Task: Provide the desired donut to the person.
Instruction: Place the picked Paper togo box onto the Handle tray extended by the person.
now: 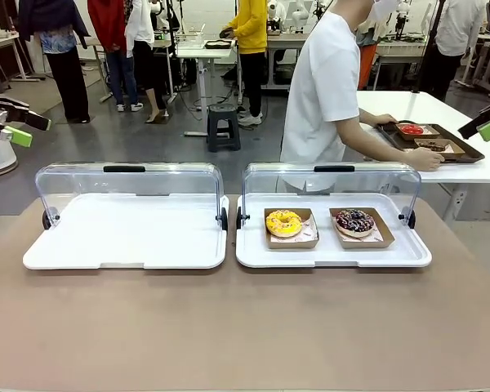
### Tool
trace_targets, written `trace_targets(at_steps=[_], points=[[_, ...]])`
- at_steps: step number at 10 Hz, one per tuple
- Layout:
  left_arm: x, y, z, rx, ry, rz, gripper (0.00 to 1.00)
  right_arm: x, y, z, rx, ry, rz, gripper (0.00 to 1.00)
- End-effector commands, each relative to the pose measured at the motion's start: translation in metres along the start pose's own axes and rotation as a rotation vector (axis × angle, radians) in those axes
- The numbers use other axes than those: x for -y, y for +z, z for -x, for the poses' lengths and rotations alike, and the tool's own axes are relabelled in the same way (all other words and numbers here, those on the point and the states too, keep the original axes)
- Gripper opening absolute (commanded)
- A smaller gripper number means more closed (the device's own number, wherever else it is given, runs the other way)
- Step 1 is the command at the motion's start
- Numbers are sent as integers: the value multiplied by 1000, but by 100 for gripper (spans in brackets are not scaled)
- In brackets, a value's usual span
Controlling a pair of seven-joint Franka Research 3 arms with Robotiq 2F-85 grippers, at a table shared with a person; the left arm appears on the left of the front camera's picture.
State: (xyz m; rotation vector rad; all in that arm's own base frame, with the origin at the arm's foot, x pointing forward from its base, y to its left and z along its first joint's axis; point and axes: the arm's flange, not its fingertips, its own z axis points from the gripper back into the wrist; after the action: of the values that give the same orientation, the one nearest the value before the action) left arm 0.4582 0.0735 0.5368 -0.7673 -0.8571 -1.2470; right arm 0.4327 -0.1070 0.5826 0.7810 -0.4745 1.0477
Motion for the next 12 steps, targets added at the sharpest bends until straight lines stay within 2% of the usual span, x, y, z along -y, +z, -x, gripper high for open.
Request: trace_targets(at_steps=[1, 12], points=[[0, 0, -2, 14, 12, -2, 100, 0, 0, -2, 0, -5, 0, 100], [0, 0, -2, 14, 12, -2, 100, 0, 0, -2, 0, -5, 0, 100]])
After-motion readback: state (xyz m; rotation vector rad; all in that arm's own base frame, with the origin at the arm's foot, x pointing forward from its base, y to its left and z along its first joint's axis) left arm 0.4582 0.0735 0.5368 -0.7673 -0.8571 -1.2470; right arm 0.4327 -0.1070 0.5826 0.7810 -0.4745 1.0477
